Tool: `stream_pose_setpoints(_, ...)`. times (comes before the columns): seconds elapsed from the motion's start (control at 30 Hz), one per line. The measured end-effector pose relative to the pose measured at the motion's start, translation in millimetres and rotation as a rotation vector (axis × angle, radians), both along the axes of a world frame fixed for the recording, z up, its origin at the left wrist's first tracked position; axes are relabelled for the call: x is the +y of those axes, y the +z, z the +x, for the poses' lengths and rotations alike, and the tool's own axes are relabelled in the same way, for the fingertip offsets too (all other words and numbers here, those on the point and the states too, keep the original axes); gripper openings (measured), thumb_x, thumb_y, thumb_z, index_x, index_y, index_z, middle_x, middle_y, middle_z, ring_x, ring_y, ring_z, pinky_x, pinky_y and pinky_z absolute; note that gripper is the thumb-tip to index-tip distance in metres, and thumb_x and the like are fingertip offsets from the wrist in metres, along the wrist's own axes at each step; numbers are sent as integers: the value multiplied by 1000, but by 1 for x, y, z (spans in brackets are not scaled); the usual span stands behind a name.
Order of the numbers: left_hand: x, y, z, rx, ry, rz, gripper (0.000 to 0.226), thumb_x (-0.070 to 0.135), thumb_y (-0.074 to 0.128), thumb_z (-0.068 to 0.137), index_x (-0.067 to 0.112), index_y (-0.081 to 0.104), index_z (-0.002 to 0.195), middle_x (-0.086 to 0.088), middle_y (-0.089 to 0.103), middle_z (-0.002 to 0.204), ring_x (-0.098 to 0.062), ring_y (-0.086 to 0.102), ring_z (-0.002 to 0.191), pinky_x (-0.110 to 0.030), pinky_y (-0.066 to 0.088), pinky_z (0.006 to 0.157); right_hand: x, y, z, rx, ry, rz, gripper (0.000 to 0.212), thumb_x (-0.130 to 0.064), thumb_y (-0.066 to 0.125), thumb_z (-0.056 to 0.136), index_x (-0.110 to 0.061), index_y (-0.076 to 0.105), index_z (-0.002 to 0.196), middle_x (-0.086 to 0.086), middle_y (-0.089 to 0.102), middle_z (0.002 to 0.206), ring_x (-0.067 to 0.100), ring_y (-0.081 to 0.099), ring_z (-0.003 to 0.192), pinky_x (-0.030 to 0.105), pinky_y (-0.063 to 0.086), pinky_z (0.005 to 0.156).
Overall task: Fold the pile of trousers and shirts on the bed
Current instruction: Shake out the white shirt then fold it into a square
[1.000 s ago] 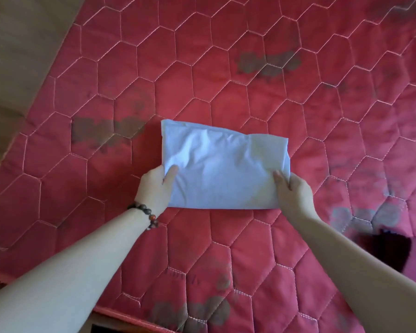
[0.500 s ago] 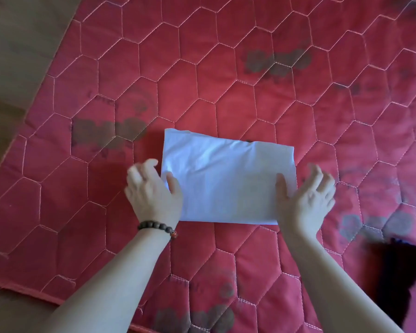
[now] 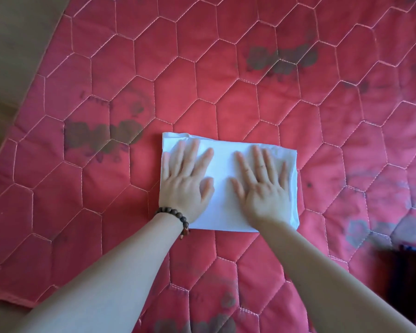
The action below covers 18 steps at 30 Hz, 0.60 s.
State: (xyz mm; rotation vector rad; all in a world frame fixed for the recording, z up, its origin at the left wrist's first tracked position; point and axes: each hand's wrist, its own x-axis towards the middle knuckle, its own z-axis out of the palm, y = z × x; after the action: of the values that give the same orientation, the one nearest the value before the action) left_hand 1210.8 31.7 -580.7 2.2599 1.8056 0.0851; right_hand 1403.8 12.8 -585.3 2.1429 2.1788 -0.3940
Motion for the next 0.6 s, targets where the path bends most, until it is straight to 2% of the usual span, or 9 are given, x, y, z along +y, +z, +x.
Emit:
stream_pose_setpoints(0.07,-1,1,-3,10,139,-23,62,46,37,90,37,28,150,-10,6,162,-34,2,149,-56,0,117,-4,2,9,-31,-148,2,59,-62,17,95,-44,8,151,5,8,162,19,3,149,54,-4,116)
stream_pose_setpoints(0.17,-3,4,-1,-50,238,-30,60,48,43,90,39,33,148,-24,1,159,-48,7,145,-56,10,117,-10,5,11,5,-321,15,63,-68,26,92,-47,14,149,11,-3,162,24,-1,149,50,2,119)
stream_pose_setpoints(0.2,-4,5,1,-77,260,-20,58,46,50,89,38,38,146,-27,5,158,-49,13,143,-55,16,116,-11,7,10,32,-384,24,64,-69,34,90,-46,19,149,14,1,161,27,4,149,48,8,119)
stream_pose_setpoints(0.27,-6,9,3,-120,306,21,55,43,63,86,35,50,139,-31,17,154,-48,31,134,-52,28,110,-15,11,6,48,-477,74,65,-66,49,87,-43,33,146,18,20,157,32,22,142,47,20,112)
stream_pose_setpoints(0.33,-7,15,4,-181,351,33,54,41,70,82,34,57,134,-30,28,147,-45,41,121,-50,37,102,-19,14,5,80,-525,131,63,-62,59,83,-41,43,141,17,38,143,34,36,127,45,31,98)
stream_pose_setpoints(0.43,-11,21,0,-307,365,-29,57,39,75,79,34,56,133,-21,40,127,-36,53,97,-40,48,86,-27,19,12,211,-556,77,63,-59,62,81,-45,42,139,10,41,115,31,48,101,36,44,74)
stream_pose_setpoints(0.5,-16,23,-7,-321,352,-96,58,41,73,80,37,54,134,-9,40,108,-27,52,69,-31,46,71,-34,21,18,263,-565,-15,65,-61,59,81,-51,33,140,2,36,102,26,54,77,29,38,58)
stream_pose_setpoints(0.57,-24,25,-12,-346,331,-121,55,38,74,81,36,56,133,-3,38,96,-21,44,60,-28,43,69,-47,24,24,289,-562,-84,67,-61,58,83,-54,27,141,-2,35,96,14,49,58,26,29,51)
stream_pose_setpoints(0.6,-31,26,-13,-354,318,-114,54,37,76,80,34,58,131,-3,37,92,-19,41,59,-28,43,69,-56,26,27,300,-564,-116,67,-61,58,83,-55,26,142,-3,37,93,10,44,55,26,27,49)
